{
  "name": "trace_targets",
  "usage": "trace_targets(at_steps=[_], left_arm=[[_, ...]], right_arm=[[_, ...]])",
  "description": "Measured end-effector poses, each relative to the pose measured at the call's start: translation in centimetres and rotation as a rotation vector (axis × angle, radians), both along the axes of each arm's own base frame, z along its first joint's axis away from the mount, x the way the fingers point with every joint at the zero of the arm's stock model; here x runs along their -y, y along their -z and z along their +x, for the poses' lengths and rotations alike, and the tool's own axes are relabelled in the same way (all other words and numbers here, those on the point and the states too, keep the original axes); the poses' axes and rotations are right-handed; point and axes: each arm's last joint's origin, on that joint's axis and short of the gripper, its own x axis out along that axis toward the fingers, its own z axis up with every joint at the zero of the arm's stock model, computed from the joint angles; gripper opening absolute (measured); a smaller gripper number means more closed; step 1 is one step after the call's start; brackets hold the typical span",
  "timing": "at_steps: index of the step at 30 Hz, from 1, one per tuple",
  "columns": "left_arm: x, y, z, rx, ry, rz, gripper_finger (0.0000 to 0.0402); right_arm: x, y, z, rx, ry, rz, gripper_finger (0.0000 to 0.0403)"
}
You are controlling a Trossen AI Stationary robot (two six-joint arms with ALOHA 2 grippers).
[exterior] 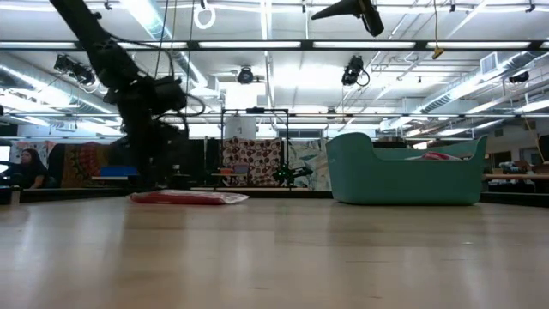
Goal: Sort popcorn bags into baskets
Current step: Put the top popcorn bag into the bin
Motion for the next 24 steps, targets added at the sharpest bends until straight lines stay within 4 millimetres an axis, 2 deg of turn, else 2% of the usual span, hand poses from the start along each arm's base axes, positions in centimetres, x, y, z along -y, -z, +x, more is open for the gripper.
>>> trace_targets(at_steps=[2, 6, 9, 13, 19, 24], left_arm=[[0.3, 1.0, -0.8, -0.020, -0.008, -0.015, 0.0171], [1.0, 1.8, -0.9, -0.012, 0.029, -0.041, 0.0167], [1.4, 2.6, -0.8, 0.018, 0.081, -0.103, 0.0167], [2.0, 3.1, -0.2, 0.142, 0.186, -0.160, 0.0167], [3.7, 3.5, 0.8, 0.159, 0.291, -0.221, 0.0167], [5.8, 3.6, 2.0, 0.214, 0.381, -0.347, 0.0167]], right_arm=[[0.0, 0.0, 0.0, 0.001, 0.012, 0.005, 0.0158], [0.1, 0.4, 0.6, 0.004, 0.014, 0.027, 0.0157], [0.3, 1.0, 1.8, 0.020, -0.030, 0.050, 0.0158], [0.5, 2.1, 4.1, -0.015, -0.093, 0.062, 0.0157], [0.2, 1.1, 7.9, -0.037, -0.228, -0.025, 0.0158], [-1.0, 0.4, 9.6, -0.173, -0.314, -0.113, 0.0158]])
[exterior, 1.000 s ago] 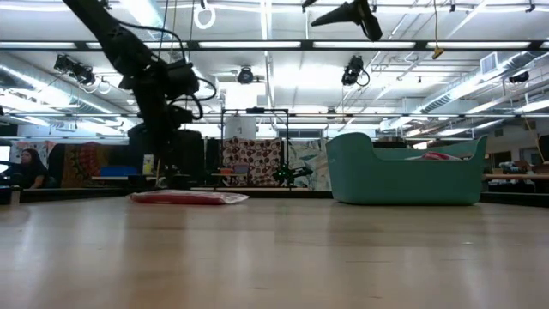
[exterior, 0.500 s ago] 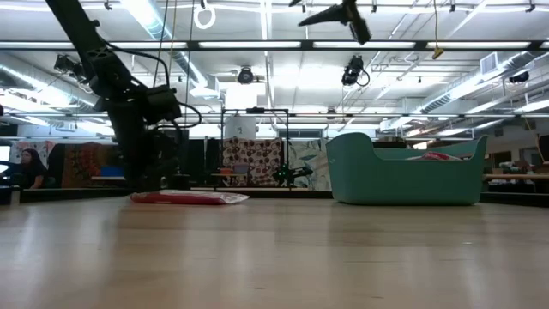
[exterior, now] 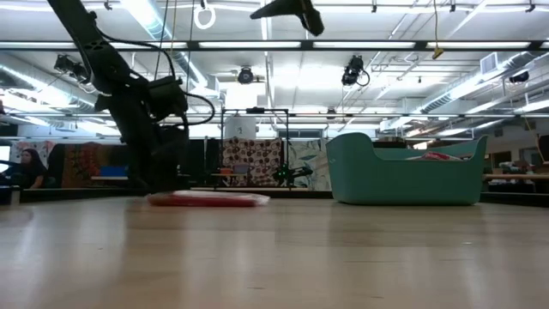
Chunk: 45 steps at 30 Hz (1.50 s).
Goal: Sort popcorn bags into baskets
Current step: Put the top popcorn bag into the bin
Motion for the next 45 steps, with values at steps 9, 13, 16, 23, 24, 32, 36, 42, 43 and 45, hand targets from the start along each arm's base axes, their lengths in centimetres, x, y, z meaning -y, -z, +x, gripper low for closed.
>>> trace_targets(at_steps=[9, 13, 16, 23, 24, 32, 36, 42, 43, 45], left_arm=[[4.7, 0.0, 2.4, 0.070, 0.186, -0.173, 0.0167], [7.4, 0.0, 3.3, 0.094, 0.300, -0.268, 0.0167], [9.9, 0.0, 3.8, 0.105, 0.400, -0.340, 0.0167], [15.2, -0.4, 4.5, 0.139, 0.556, -0.456, 0.0167], [15.8, -0.4, 4.5, 0.132, 0.572, -0.461, 0.0166], [17.7, -0.8, 3.4, 0.064, 0.668, -0.432, 0.0166], [16.7, -1.4, 2.7, 0.024, 0.656, -0.343, 0.0166], [14.7, -2.4, 2.9, 0.060, 0.604, -0.020, 0.0166], [14.4, -2.5, 3.1, 0.065, 0.607, 0.040, 0.0166], [14.0, -2.5, 3.4, 0.065, 0.646, 0.128, 0.0166]], right_arm=[[-7.5, 1.7, -0.7, -0.227, -0.045, -0.046, 0.0158], [-11.1, 2.9, -1.8, -0.290, 0.017, -0.026, 0.0158], [-13.3, 3.6, -2.8, -0.303, 0.124, 0.048, 0.0158], [-18.6, 7.6, -2.5, -0.227, 0.399, 0.328, 0.0158], [-19.5, 8.5, -2.1, -0.216, 0.418, 0.371, 0.0158], [-22.6, 15.2, 1.2, -0.111, 0.515, 0.510, 0.0194], [-19.9, 17.3, 2.9, -0.159, 0.598, 0.465, 0.0237], [-13.6, 19.1, 3.8, -0.311, 0.701, 0.484, 0.0295], [-12.5, 19.5, 3.8, -0.327, 0.715, 0.510, 0.0298], [-10.5, 20.9, 3.9, -0.345, 0.723, 0.573, 0.0300]])
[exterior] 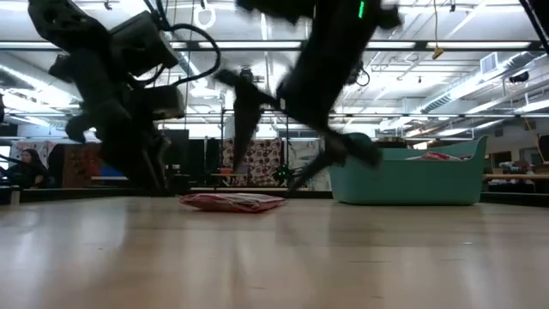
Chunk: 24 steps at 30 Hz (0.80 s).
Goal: Sort popcorn bags into baskets
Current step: Put the top popcorn bag into the bin
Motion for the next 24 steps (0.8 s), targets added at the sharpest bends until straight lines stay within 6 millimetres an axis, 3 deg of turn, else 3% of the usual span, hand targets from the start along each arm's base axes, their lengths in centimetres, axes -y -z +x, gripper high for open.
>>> trace_targets(at_steps=[2, 5, 10, 20, 24], left_arm=[[-0.4, 0.3, 0.3, 0.007, 0.051, 0.058, 0.0166], [-0.8, 0.9, 0.7, -0.002, 0.084, 0.093, 0.0166], [-0.9, 2.2, 1.6, -0.006, 0.139, 0.129, 0.0166], [-0.9, 2.9, 2.9, 0.092, 0.211, 0.143, 0.0166], [-1.6, 2.9, 2.9, 0.095, 0.205, 0.135, 0.0166]], right_arm=[[1.7, 1.7, -0.1, 0.005, 0.008, 0.039, 0.0295], [3.2, 3.0, 0.2, 0.167, 0.042, 0.074, 0.0284], [5.3, 4.2, 0.2, 0.320, 0.075, 0.010, 0.0269], [7.8, 4.1, 0.6, 0.360, 0.101, -0.055, 0.0237], [8.5, 3.4, 1.1, 0.432, 0.103, -0.112, 0.0203]])
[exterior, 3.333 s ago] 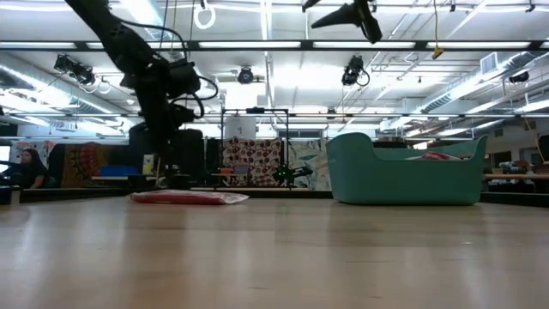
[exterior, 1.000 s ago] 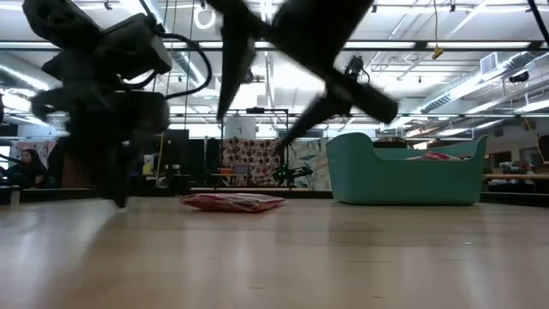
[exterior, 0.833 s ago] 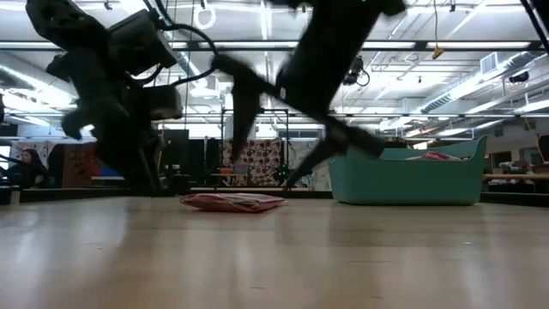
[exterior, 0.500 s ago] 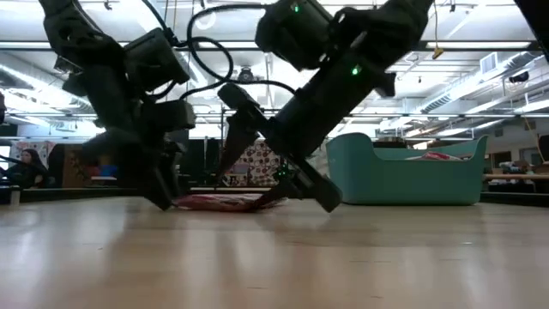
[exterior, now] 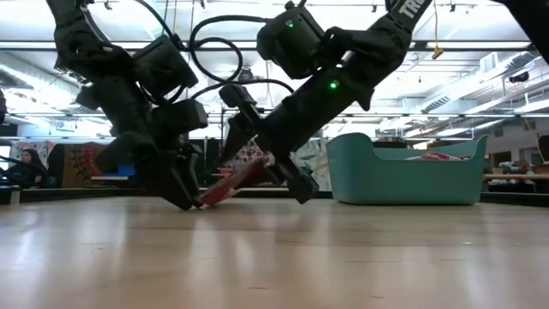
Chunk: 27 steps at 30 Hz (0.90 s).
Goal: Sort popcorn bags into baskets
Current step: Put the top popcorn bag into the bin
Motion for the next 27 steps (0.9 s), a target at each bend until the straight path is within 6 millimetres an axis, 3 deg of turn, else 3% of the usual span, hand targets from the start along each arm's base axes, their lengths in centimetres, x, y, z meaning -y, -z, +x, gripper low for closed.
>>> trace_targets(at_steps=[3, 8, 10, 14, 18, 21, 24, 27], left_arm=[[-0.7, 0.1, -0.1, -0.008, -0.016, -0.007, 0.0166], [-1.6, 0.1, -0.2, -0.012, -0.060, 0.001, 0.0166], [-2.0, 0.1, -0.2, -0.011, -0.079, 0.009, 0.0166], [-2.8, 0.1, -0.4, -0.018, -0.117, 0.017, 0.0167], [-3.6, -0.1, -0.7, -0.026, -0.149, 0.012, 0.0166], [-4.1, -0.4, -1.0, -0.024, -0.176, 0.018, 0.0167], [-4.6, -1.0, -1.5, -0.025, -0.202, 0.028, 0.0167], [-5.0, -2.0, -1.7, 0.010, -0.235, 0.048, 0.0167]], right_arm=[[0.3, -0.2, 0.2, 0.008, -0.013, -0.028, 0.0152], [0.5, -1.2, 0.8, -0.040, -0.053, -0.128, 0.0027], [0.4, -2.6, 1.1, -0.089, -0.074, -0.161, 0.0023], [0.9, -7.7, 0.2, -0.326, -0.126, -0.246, 0.0023], [2.4, -14.3, -3.6, -0.651, -0.105, -0.329, 0.0023], [3.5, -18.5, -7.9, -0.862, -0.066, -0.354, 0.0023], [4.3, -20.9, -12.4, -1.025, -0.026, -0.329, 0.0023], [4.9, -21.4, -15.7, -1.092, -0.018, -0.317, 0.0023]])
